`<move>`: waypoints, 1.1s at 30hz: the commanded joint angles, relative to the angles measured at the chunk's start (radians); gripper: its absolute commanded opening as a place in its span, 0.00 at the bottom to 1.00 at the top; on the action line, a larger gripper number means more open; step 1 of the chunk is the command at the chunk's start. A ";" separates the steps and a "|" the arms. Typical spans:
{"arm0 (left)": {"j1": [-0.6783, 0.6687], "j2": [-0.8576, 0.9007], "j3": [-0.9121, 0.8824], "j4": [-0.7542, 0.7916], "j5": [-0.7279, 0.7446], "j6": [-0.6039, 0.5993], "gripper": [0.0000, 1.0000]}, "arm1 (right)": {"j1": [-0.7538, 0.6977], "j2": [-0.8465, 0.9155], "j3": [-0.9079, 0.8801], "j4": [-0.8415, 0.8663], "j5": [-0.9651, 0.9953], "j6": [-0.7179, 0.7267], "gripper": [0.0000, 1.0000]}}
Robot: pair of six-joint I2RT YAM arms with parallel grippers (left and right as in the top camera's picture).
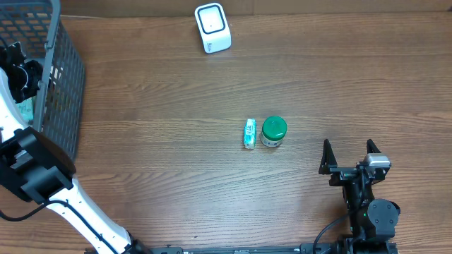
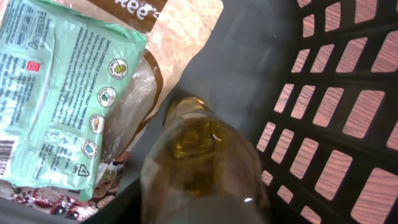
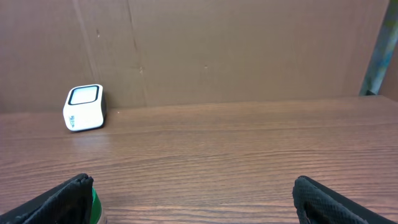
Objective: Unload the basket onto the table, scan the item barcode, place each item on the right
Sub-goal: 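Raise the left gripper and move it into the grey basket, then grasp the glass bottle with yellow liquid in the basket, left gripper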
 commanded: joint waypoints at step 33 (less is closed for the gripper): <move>-0.167 -0.656 0.129 -0.049 0.011 -0.271 0.39 | -0.003 -0.008 -0.011 0.006 0.010 0.004 1.00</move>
